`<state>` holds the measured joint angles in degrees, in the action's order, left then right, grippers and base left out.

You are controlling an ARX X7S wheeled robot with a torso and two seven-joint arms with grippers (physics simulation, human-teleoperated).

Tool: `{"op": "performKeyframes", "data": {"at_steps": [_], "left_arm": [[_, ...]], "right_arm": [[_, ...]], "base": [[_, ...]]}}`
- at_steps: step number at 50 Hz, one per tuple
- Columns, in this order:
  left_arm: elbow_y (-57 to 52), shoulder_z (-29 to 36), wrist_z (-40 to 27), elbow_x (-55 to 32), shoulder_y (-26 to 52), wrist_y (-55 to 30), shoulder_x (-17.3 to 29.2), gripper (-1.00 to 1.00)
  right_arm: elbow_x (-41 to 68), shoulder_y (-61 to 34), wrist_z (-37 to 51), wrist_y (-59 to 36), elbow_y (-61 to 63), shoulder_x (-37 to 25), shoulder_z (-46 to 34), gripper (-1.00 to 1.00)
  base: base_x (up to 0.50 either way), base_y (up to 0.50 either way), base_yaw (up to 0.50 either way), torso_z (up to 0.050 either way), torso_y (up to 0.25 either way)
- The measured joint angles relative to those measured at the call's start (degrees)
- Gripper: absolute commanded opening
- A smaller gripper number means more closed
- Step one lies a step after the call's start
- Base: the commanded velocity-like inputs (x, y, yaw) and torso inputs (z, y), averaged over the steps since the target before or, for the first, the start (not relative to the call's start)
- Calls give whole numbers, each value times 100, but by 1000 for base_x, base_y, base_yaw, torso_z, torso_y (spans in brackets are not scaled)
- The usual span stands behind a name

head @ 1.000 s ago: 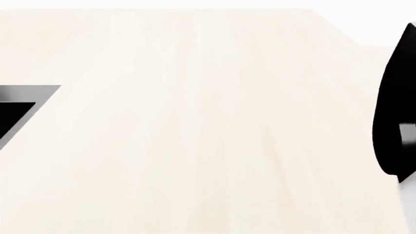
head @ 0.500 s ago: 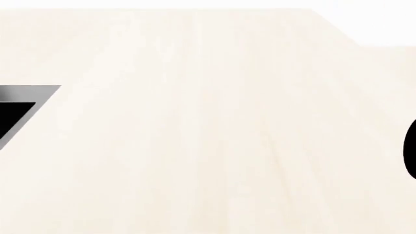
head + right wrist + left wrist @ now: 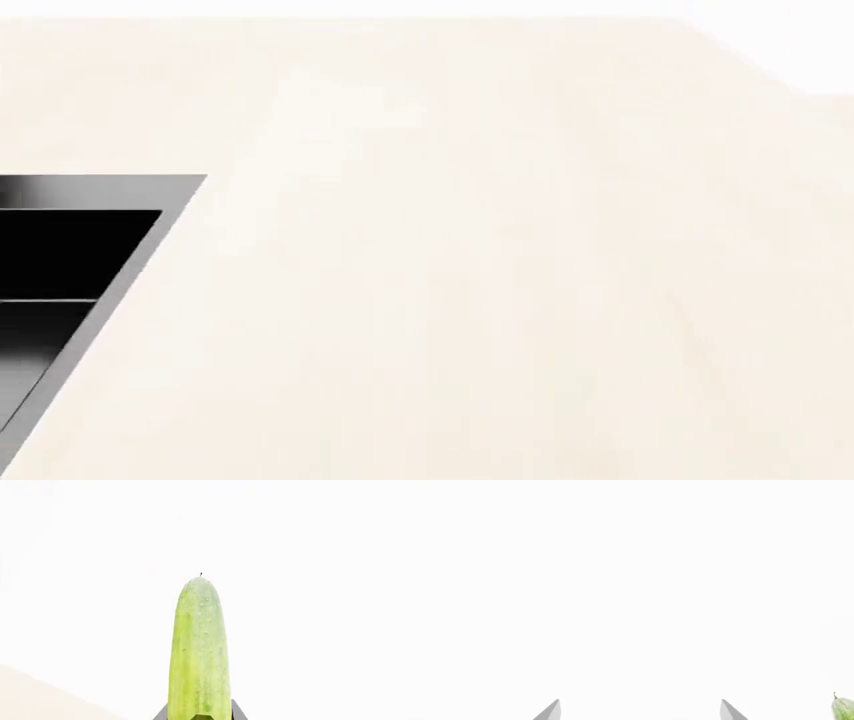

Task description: Place the two vegetables and bowl onto the tray for setting up a vegetable dip station.

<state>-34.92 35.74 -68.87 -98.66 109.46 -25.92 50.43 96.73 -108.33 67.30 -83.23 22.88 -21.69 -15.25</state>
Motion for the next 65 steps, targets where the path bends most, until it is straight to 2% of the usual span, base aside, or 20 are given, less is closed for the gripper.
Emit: {"op": "performKeyframes", "data": {"at_steps": [11,30,36,65], "left_arm": [[0,-28,9,8,2,0,7,100],[4,-36,11,21,-24,-17,-8,100],[10,-48,17,39,-27,-22,-2,100],[30,-86,18,36,-24,-48,0,100]], "right_arm": [[124,27,56,140,40,-45,-107,-100],[154,33,143,341,38,-150,-235,-100],[103,-28,85,340,52,-174,-308,-100],[213,-91,-62,436,15,-224,-641,-100]], "base": [[-21,500,0,0,0],[-488,336,0,0,0],[0,0,0,0,0],[43,500,0,0,0]]}}
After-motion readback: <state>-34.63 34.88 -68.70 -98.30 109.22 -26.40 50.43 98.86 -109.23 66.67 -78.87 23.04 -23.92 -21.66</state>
